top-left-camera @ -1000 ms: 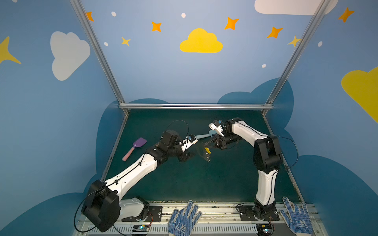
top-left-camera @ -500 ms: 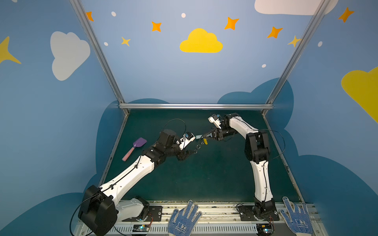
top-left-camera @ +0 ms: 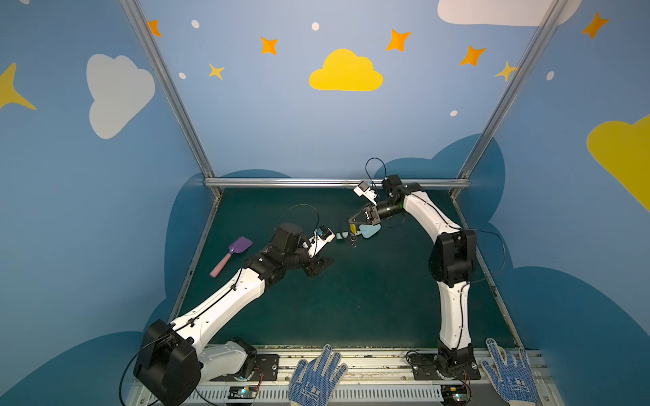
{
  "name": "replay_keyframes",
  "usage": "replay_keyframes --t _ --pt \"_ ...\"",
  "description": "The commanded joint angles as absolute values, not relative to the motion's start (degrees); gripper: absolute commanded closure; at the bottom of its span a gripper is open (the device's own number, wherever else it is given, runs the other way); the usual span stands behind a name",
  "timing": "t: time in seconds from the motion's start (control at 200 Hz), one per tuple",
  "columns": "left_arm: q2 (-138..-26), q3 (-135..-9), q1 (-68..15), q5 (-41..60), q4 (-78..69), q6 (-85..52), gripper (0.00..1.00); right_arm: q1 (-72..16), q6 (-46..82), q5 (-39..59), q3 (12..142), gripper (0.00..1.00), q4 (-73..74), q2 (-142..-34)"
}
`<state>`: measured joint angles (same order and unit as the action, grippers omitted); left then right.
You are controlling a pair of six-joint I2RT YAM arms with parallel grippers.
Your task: Put the keys on the keyring
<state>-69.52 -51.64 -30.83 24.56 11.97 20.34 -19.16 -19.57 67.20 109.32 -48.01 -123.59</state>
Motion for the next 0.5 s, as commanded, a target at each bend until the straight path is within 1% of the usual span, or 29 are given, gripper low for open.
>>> replay_keyframes --t 0.0,0.06,0.14,0.245,0.33,0.431,0.491 --pt "-67.41 -50.44 -30.98 22.57 10.89 19.41 0.42 -17.73 3.55 59.87 105.34 1.0 -19.65 -121.52" --pt "-66.31 -49.14 -30.87 21.0 9.23 18.82 0.42 -18.73 -2.16 60.01 108.35 1.0 -27.82 -121.77" --pt "-65.7 -48.42 -30.34 18.76 7.55 17.7 0.41 -20.13 -5.45 60.07 106.85 1.0 -31.2 -119.86" --pt "-67.04 -49.99 -28.46 19.86 8.25 17.13 0.4 -21.77 -13.48 57.69 104.69 1.0 -38.5 -116.82" --pt "-69.28 -51.89 -26.79 21.33 8.93 16.95 0.39 -22.06 -19.82 59.1 105.88 1.0 -46.26 -116.78" --pt "-71.73 -54.0 -26.31 20.47 9.4 17.87 0.39 -22.65 -25.86 57.44 108.86 1.0 -56.52 -118.23" --pt "-72.86 -54.72 -26.0 20.52 8.92 17.88 0.39 -23.65 -27.28 53.59 109.44 1.0 -59.32 -118.53"
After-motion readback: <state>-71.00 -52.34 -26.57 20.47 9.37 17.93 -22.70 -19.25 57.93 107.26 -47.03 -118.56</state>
